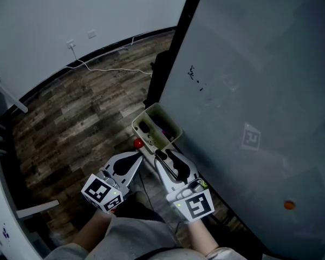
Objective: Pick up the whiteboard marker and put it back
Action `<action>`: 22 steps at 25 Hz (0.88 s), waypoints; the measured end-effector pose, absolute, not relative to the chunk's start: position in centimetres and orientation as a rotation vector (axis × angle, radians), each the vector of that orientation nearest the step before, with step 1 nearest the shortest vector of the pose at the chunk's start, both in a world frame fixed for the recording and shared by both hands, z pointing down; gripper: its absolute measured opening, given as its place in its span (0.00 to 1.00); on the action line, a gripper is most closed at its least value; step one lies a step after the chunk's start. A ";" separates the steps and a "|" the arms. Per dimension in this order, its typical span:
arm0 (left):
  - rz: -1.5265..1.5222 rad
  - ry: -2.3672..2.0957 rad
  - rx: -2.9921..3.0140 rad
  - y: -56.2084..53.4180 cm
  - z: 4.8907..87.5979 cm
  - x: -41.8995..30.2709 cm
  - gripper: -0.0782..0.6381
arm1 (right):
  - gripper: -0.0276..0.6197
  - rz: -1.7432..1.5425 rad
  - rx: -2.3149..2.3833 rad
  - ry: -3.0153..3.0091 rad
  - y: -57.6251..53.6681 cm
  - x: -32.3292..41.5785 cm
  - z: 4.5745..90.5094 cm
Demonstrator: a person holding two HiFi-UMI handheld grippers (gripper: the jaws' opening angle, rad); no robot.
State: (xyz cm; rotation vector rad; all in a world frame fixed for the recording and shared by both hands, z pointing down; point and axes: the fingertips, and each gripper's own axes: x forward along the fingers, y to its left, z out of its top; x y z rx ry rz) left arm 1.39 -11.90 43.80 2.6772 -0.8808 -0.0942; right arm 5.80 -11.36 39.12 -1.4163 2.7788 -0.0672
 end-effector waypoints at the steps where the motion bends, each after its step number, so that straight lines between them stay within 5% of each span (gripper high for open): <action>1: -0.092 -0.878 2.674 -12.0 44.0 1.3 0.13 | 0.23 -0.070 -1.422 2.774 -11.5 5.8 39.2; 22: -0.094 -0.867 2.635 -12.8 45.5 0.4 0.13 | 0.16 -0.098 -1.474 2.736 -12.1 5.6 39.9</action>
